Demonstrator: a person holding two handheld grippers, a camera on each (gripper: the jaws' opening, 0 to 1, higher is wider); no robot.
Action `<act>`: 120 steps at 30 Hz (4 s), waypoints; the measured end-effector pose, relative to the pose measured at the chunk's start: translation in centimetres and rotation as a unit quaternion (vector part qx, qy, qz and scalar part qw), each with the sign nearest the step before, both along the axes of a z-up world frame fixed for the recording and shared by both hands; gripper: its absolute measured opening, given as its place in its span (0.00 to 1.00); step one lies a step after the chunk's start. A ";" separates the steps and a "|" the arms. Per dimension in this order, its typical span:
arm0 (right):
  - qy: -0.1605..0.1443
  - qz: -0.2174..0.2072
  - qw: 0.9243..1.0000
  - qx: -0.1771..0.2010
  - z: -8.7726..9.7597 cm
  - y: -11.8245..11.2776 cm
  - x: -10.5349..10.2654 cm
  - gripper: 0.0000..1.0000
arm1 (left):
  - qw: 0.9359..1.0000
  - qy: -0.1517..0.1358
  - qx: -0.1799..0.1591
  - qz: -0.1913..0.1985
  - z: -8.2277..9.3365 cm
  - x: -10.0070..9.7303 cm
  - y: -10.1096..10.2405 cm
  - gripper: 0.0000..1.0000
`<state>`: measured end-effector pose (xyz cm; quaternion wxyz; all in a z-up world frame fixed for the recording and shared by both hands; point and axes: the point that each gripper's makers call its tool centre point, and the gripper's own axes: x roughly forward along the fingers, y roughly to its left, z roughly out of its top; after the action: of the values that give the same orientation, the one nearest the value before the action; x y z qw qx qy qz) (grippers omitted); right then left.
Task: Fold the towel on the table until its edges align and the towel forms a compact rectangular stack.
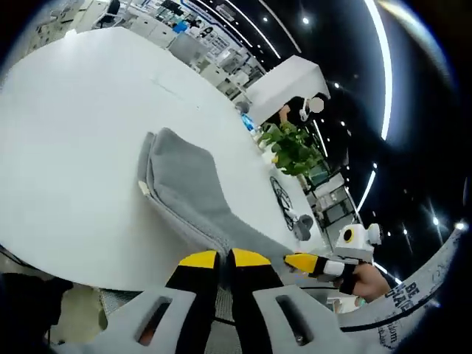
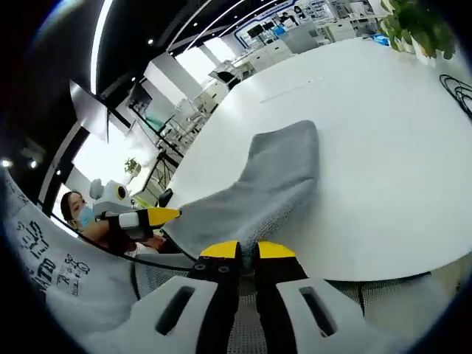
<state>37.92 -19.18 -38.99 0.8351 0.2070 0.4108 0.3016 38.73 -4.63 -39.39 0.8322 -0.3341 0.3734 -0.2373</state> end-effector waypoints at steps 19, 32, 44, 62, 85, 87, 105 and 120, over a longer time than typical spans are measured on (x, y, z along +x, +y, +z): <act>-0.044 -0.013 0.999 0.023 2.5 0.9 6.7 0.04 | 0.998 -0.060 -0.001 0.014 2.8 6.3 0.3 0.05; -0.040 -0.051 0.997 0.045 1.3 1.1 12.4 0.04 | 0.997 -0.070 -0.005 0.044 2.0 11.4 1.6 0.05; -0.037 -0.071 0.996 0.042 0.0 1.6 17.2 0.04 | 0.996 -0.062 -0.003 0.067 -0.5 16.1 2.6 0.05; -0.034 -0.085 0.996 -0.001 -4.3 1.9 21.5 0.04 | 0.995 -0.046 0.031 0.077 -5.6 20.5 2.9 0.05; -0.022 -0.124 0.992 -0.017 -6.9 1.2 24.3 0.06 | 0.997 -0.023 0.010 0.071 -7.0 22.8 2.4 0.06; -0.056 -0.098 0.993 -0.042 -6.5 1.1 24.5 0.08 | 0.997 -0.051 0.026 0.050 -6.9 23.0 2.5 0.07; -0.161 0.004 0.974 -0.162 -5.6 0.1 24.3 0.26 | 0.979 -0.170 0.110 0.000 -3.1 24.5 3.2 0.22; -0.212 0.268 0.932 -0.119 -5.7 8.3 19.0 0.24 | 0.935 -0.216 0.156 -0.235 -5.1 20.3 -3.3 0.25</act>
<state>56.96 -10.93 -44.71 0.8097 -0.0799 0.2970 0.4999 59.04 -7.96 -44.53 0.8551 -0.0431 0.2846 -0.4312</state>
